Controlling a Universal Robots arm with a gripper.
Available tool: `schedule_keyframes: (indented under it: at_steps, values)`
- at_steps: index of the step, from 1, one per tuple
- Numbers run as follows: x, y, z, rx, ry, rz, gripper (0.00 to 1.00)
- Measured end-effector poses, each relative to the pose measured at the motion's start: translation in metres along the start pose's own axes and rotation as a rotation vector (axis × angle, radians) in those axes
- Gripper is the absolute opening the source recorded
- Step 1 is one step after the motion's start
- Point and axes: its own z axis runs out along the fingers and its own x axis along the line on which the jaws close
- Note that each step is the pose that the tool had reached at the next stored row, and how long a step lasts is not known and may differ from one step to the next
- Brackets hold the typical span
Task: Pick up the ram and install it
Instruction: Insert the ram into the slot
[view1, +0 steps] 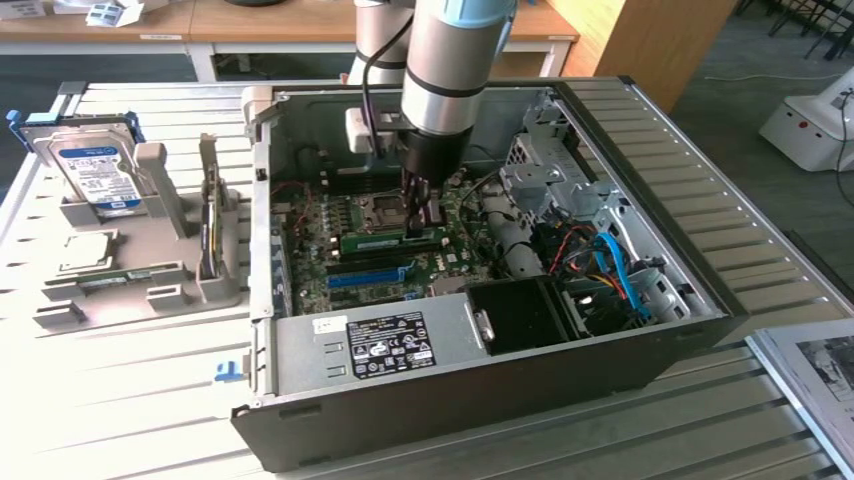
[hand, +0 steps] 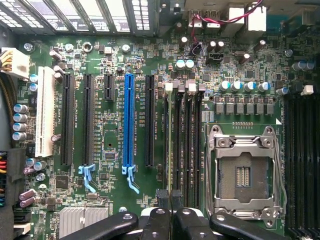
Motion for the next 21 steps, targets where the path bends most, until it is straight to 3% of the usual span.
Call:
schedule_keyframes:
  at_steps: [21]
  values:
    - [0.0001, -0.0003, 0.0067, 0.0001, 0.0000, 0.000, 0.11]
